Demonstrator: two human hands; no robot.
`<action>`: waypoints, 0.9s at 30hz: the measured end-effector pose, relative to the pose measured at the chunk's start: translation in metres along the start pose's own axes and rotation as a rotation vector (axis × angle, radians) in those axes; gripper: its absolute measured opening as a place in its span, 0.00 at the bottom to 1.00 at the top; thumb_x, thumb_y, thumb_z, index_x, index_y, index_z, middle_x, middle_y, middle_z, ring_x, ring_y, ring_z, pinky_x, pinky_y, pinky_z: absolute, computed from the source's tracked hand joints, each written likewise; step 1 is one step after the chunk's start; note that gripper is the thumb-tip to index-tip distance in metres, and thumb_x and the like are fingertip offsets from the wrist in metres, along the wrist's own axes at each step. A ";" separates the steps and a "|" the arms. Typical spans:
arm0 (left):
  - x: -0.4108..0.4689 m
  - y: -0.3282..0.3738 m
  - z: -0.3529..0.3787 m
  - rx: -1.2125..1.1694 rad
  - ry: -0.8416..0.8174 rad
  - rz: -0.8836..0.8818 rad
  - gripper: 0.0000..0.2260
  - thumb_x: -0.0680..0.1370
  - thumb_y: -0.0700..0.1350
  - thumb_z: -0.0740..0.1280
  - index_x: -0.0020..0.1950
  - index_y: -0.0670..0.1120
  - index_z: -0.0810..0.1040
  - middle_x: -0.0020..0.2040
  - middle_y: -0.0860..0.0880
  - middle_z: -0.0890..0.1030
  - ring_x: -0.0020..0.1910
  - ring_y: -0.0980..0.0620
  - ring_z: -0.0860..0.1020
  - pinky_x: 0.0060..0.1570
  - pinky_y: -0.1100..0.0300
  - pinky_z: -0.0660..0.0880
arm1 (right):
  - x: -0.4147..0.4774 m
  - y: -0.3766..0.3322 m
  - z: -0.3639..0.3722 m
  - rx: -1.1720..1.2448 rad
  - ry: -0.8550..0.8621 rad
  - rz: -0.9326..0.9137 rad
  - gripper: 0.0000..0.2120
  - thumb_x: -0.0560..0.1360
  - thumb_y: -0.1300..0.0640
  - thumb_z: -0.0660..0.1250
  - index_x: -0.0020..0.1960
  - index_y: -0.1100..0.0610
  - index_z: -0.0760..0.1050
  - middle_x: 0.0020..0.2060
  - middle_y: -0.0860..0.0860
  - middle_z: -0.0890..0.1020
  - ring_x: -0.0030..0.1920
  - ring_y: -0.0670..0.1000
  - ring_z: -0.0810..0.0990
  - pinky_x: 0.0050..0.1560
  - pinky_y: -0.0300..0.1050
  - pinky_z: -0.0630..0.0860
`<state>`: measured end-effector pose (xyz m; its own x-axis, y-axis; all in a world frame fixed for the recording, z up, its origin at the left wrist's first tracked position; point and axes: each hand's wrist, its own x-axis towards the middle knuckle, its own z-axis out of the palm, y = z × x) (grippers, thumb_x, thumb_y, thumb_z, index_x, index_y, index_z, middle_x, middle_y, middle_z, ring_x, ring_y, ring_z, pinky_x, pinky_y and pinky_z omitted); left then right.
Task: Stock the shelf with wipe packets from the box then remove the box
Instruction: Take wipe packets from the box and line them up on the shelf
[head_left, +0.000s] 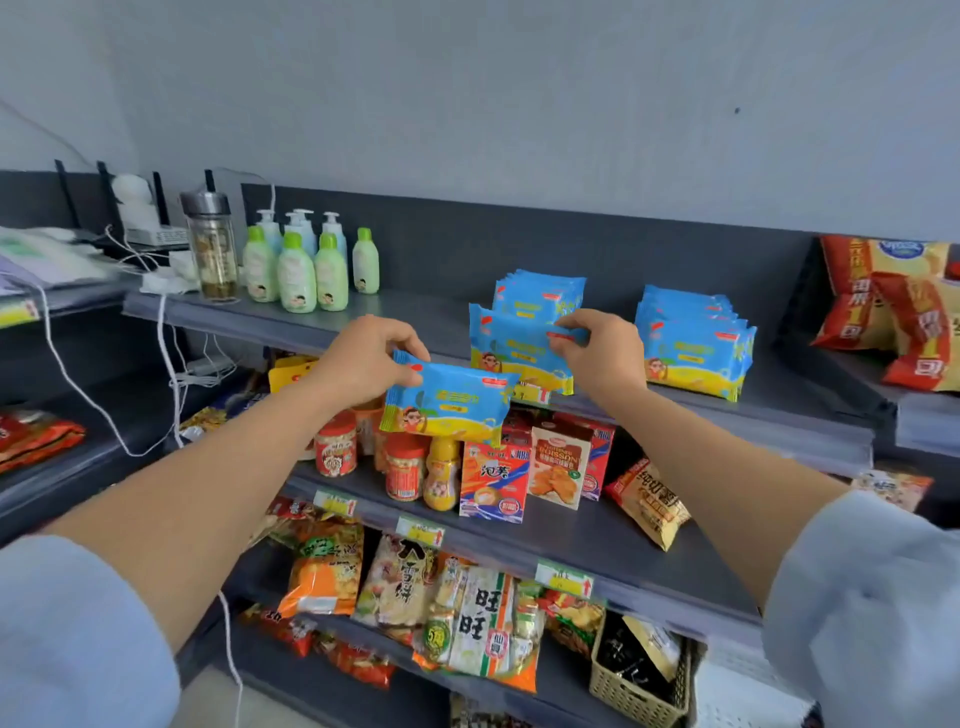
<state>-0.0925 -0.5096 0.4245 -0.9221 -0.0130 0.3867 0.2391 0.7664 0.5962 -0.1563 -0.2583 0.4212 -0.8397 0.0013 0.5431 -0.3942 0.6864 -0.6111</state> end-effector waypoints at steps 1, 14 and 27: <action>0.010 0.000 0.001 -0.021 0.003 0.010 0.08 0.69 0.35 0.75 0.44 0.45 0.82 0.41 0.54 0.80 0.40 0.56 0.77 0.47 0.54 0.75 | 0.010 0.001 0.002 0.008 -0.002 -0.001 0.12 0.75 0.55 0.70 0.58 0.55 0.80 0.54 0.51 0.82 0.53 0.52 0.79 0.51 0.42 0.73; 0.132 0.001 0.021 -0.177 0.005 0.040 0.12 0.69 0.34 0.75 0.38 0.51 0.80 0.37 0.55 0.81 0.46 0.47 0.81 0.51 0.49 0.79 | 0.115 0.031 0.031 -0.053 -0.046 0.030 0.14 0.75 0.57 0.70 0.60 0.55 0.79 0.58 0.52 0.80 0.46 0.49 0.76 0.45 0.38 0.69; 0.200 -0.020 0.048 -0.226 -0.149 0.082 0.11 0.70 0.33 0.74 0.39 0.49 0.80 0.42 0.51 0.82 0.48 0.45 0.82 0.50 0.47 0.79 | 0.164 0.060 0.061 -0.198 -0.134 0.133 0.14 0.76 0.65 0.65 0.60 0.55 0.77 0.58 0.55 0.78 0.48 0.53 0.77 0.44 0.42 0.73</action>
<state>-0.2960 -0.4970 0.4563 -0.9273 0.1505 0.3427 0.3614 0.5980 0.7154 -0.3399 -0.2611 0.4386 -0.9263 0.0145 0.3765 -0.2069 0.8156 -0.5403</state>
